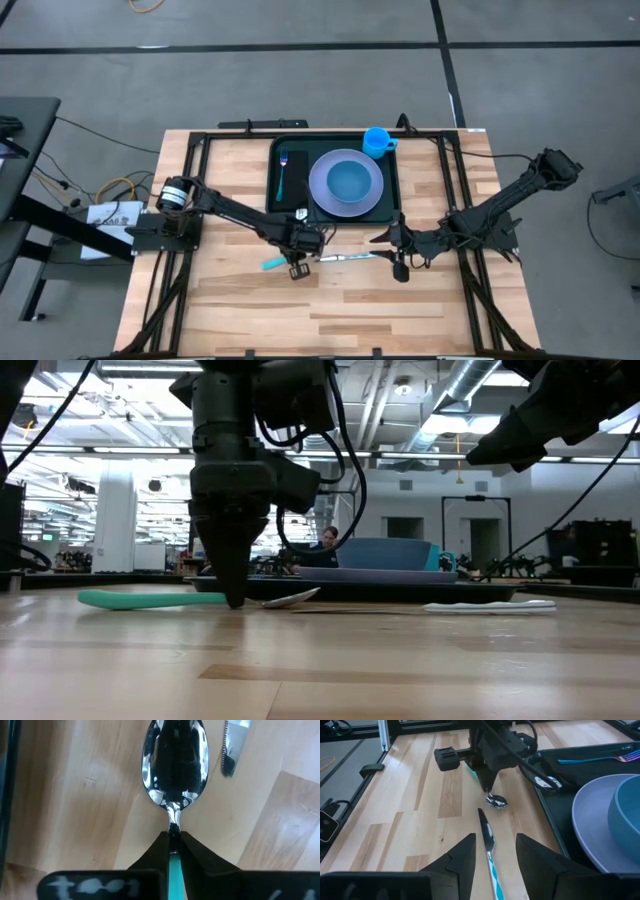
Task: Set up tray
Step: Put the light blue spoon on top of the napkin to the left of the blue fork on the black serving tray
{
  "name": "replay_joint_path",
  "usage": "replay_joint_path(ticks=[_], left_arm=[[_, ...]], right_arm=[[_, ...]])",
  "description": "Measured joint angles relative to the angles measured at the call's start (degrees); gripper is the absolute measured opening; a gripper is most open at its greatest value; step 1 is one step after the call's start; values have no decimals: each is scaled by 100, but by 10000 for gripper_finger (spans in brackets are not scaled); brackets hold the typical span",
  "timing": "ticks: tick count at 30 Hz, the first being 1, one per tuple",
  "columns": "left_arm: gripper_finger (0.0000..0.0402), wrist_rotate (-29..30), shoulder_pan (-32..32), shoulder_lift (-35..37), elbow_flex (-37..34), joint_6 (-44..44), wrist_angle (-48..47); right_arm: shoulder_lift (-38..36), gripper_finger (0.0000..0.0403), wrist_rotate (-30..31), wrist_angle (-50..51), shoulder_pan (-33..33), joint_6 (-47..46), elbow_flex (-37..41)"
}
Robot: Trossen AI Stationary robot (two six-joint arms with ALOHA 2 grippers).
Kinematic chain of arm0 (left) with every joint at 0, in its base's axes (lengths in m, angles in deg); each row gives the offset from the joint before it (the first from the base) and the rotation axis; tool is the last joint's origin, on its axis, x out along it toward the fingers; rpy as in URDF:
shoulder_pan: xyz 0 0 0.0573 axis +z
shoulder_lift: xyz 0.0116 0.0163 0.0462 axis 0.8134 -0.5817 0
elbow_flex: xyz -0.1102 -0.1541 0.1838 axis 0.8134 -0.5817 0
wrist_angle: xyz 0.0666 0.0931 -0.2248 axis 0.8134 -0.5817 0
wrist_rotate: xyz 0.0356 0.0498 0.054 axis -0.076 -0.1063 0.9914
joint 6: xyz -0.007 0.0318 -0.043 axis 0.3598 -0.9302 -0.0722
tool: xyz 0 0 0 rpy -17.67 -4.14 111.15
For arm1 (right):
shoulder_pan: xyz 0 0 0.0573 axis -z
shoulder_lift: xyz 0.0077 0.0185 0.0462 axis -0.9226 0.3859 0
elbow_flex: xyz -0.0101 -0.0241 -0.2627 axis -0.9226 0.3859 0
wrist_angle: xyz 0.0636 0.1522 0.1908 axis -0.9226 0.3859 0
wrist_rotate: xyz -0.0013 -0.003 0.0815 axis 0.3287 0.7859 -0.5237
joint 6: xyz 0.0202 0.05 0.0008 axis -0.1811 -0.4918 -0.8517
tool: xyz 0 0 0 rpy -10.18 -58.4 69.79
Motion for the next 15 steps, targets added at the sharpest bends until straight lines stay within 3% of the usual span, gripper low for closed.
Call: replay_joint_path(ticks=[7,15], left_arm=[[9,-351,121,0,96,181,-270],[7,-308,113,37,939,69,-1304]], right_arm=[[0,131,0,-1,0,-2,0],[0,131,0,-4,0,-4,0]])
